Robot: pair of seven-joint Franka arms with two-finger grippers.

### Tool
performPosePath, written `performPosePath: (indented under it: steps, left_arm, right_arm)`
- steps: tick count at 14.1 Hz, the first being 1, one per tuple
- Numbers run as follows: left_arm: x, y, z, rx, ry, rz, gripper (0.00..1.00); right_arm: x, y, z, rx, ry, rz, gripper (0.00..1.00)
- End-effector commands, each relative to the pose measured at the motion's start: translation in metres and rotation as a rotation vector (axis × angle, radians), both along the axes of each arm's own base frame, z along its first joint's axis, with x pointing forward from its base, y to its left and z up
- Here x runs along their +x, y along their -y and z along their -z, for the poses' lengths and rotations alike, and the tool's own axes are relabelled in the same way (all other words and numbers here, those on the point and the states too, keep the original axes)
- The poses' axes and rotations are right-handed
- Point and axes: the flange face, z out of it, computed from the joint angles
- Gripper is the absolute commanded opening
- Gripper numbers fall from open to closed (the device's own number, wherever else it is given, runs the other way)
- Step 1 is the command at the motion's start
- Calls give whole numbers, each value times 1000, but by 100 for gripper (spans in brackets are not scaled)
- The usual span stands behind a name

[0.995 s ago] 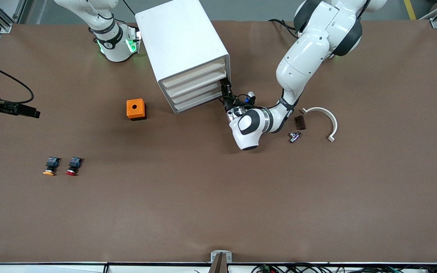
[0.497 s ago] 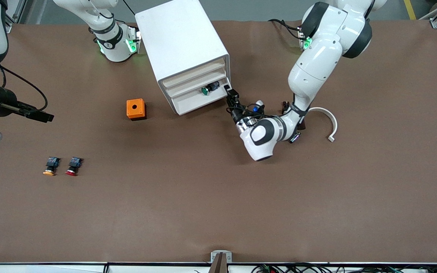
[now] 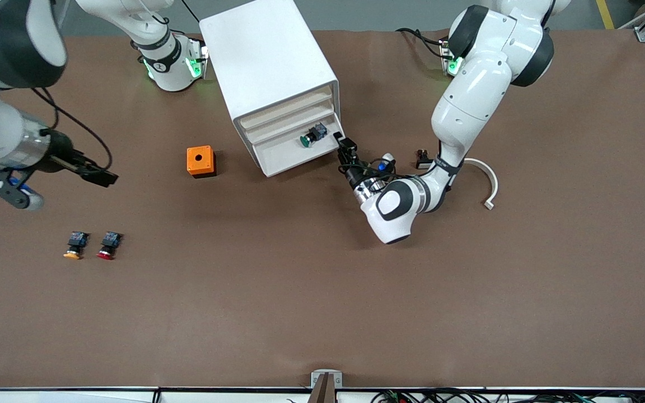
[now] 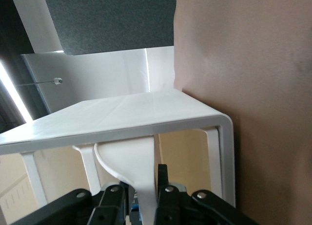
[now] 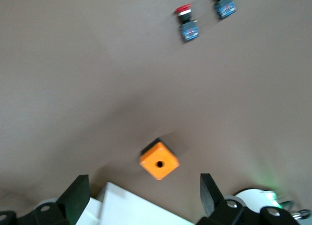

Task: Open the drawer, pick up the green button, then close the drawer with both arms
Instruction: 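Move the right gripper into the open drawer above the green button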

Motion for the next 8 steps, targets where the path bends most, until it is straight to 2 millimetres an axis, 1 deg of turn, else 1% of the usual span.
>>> performPosePath:
  steps: [1,2,3,5,7,8]
  left_arm:
    - [18,-9,-8,-4,17,-41,20]
    - [19,-10,-8,-4,19,-44,20]
    - [26,-16,-9,-3,29,-64,20]
    - [34,-21,-9,0,43,-85,21]
    - [41,-26,-12,-2,49,-97,21]
    - [41,-26,-12,-2,49,-97,21]
  right_arm:
    - [-6,-62,10,-11,38,40,100]
    - [-8,-89,21,-12,59,55,100]
    - [-7,-110,37,-13,76,74,100]
    - [-4,-139,56,19,100,141,100]
    - [-13,-172,59,30,113,153,100]
    - [-16,-181,59,32,118,161,100]
